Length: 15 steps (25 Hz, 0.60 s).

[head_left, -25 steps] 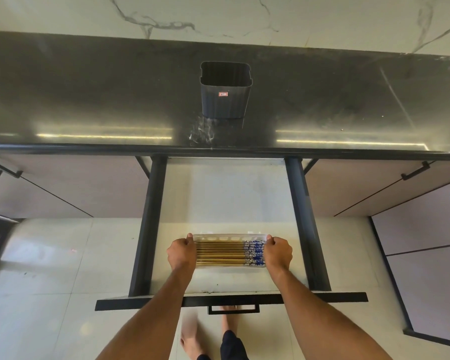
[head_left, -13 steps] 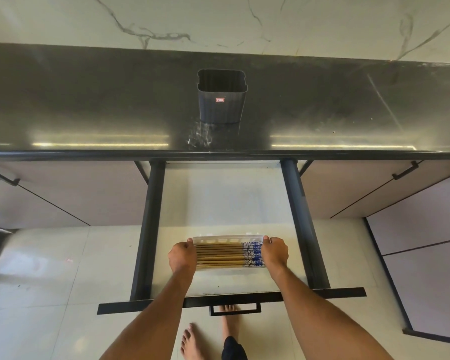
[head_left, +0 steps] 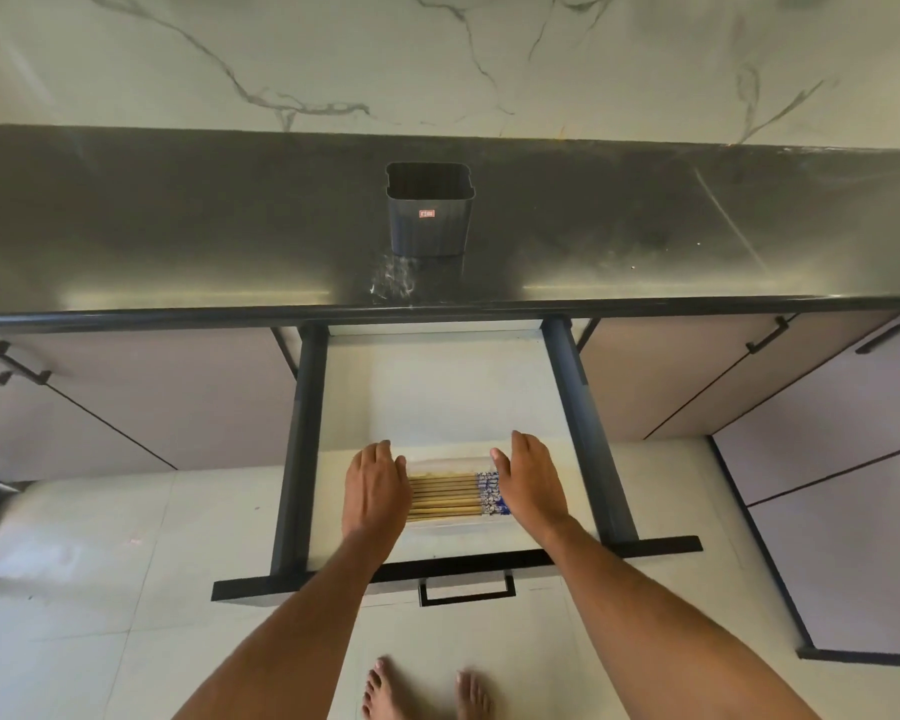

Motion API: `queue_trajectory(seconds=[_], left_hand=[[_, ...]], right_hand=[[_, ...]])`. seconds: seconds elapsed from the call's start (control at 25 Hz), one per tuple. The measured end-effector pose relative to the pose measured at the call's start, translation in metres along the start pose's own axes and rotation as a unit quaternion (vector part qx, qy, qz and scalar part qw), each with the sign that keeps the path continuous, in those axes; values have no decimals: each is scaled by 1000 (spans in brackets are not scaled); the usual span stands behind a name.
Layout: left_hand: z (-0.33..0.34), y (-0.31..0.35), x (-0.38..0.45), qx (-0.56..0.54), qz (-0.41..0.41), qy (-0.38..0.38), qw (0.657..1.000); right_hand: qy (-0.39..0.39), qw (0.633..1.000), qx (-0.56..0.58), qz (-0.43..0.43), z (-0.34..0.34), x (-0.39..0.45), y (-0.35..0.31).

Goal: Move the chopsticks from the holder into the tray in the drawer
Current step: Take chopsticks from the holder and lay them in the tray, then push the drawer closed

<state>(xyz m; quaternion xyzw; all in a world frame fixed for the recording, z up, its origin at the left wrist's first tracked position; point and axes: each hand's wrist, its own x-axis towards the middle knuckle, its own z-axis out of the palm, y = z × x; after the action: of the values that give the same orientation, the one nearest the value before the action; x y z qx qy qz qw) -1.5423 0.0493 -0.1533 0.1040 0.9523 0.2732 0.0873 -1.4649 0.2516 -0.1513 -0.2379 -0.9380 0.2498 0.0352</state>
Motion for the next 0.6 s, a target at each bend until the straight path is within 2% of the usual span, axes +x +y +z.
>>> queue_trajectory(seconds=[0.28,0.6], left_hand=[[-10,11,-53,45,87,66,993],[5,10,-158,116,163,85,976]], right_hand=[[45,987,-64,-142,-19,-44,-1],[53,968,-121,-213,-21,-131,17]])
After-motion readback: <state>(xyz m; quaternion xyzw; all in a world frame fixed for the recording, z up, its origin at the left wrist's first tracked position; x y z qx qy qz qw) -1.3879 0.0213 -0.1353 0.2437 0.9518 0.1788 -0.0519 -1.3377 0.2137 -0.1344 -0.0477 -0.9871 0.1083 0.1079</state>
